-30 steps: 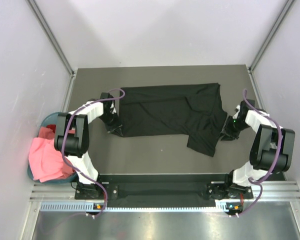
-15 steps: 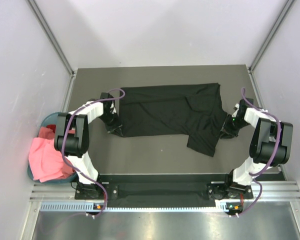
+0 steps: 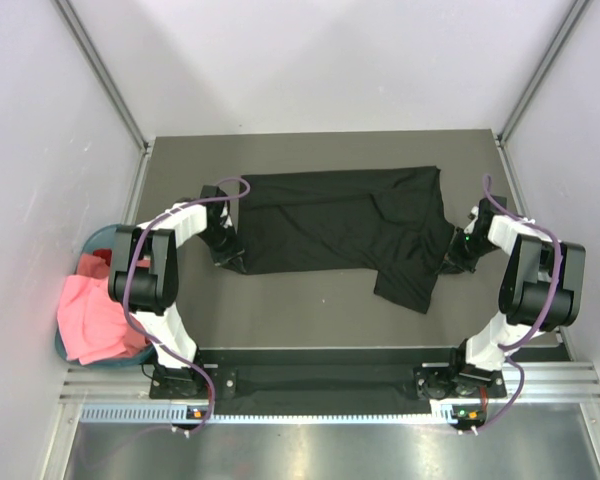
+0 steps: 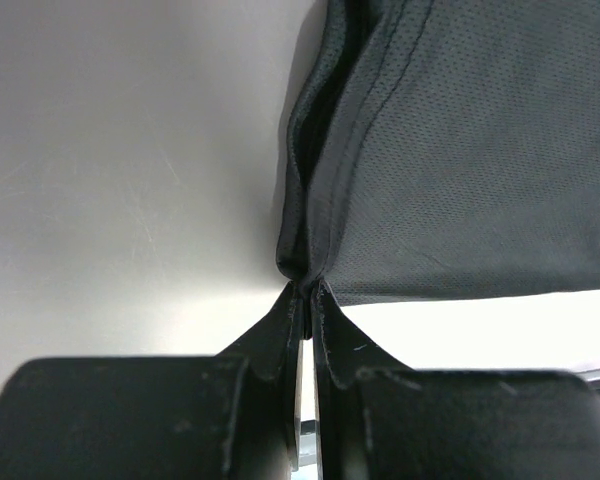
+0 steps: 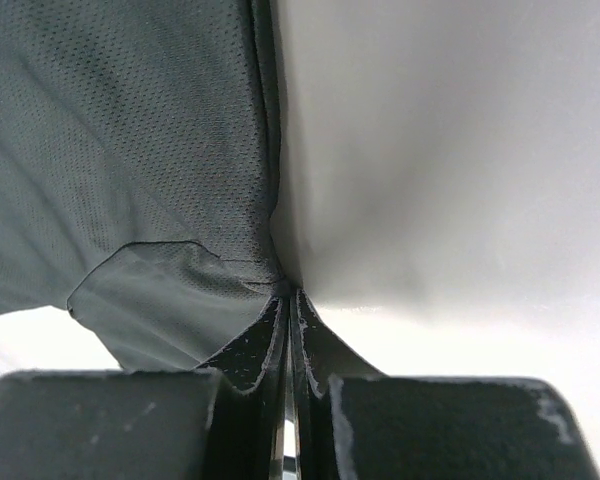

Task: Fold and stack the t-shirts
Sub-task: Fold the tshirt

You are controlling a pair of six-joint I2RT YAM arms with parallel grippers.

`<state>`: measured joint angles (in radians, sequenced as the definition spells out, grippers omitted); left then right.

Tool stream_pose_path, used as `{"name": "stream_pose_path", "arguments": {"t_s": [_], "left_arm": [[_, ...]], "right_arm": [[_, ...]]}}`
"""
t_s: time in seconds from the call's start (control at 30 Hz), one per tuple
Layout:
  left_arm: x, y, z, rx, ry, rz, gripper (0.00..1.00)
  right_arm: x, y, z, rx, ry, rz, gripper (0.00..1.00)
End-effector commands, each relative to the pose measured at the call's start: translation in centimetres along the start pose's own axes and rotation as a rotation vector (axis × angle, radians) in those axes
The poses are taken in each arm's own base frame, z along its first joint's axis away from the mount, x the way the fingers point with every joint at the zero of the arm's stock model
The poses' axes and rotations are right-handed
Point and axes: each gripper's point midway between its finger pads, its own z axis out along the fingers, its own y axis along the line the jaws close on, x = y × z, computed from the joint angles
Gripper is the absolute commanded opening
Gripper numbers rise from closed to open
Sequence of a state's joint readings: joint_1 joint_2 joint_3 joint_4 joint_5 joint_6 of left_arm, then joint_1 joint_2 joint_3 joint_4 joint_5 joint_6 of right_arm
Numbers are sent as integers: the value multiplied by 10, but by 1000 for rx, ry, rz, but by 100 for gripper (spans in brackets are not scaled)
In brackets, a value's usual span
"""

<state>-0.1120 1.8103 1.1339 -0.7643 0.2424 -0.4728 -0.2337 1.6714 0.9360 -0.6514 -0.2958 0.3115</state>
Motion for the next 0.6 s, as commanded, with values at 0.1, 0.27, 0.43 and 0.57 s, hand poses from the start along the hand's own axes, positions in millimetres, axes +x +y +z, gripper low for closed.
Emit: {"name": "stream_pose_path", "arguments": {"t_s": [0.1,0.27,0.43,0.57], "left_arm": [[4,9,-1,-29,-13,-17,0],[9,14,0,-45,-5,-29,0],[13,20,2,-56,-2,-39,0],[16,23,2,-64,2,-45,0]], "right_arm": [[-5,-26,4,108,-39,14,0],[-8,-29,2,124,-45,8,0],[-6,-32,4,129,-34,9,0],[-6,-32,5,128,-33,11,0]]}}
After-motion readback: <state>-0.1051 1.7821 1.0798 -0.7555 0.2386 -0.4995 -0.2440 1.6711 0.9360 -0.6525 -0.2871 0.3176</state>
